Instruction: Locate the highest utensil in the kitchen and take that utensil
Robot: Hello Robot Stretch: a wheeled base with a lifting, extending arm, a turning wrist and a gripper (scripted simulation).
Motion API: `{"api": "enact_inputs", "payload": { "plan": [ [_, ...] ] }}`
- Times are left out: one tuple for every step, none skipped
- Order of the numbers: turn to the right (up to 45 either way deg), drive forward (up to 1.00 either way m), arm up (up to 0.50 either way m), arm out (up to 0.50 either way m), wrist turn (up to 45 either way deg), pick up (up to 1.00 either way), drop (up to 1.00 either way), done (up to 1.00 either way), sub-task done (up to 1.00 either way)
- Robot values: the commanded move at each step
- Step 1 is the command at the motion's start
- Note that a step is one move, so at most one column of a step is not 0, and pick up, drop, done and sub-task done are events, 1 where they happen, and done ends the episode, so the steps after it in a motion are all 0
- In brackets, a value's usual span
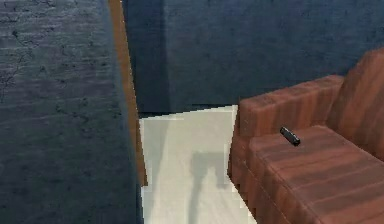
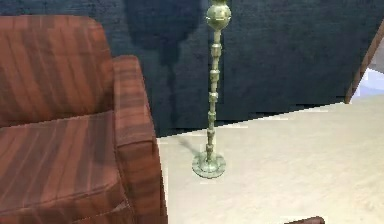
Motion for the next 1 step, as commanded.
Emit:
{"api": "enact_inputs", "payload": {
  "plan": [
    [6.0, 0.00, 0.00, 0.00, 0.0, 0.00, 0.00, 0.00, 0.00]
  ]
}}
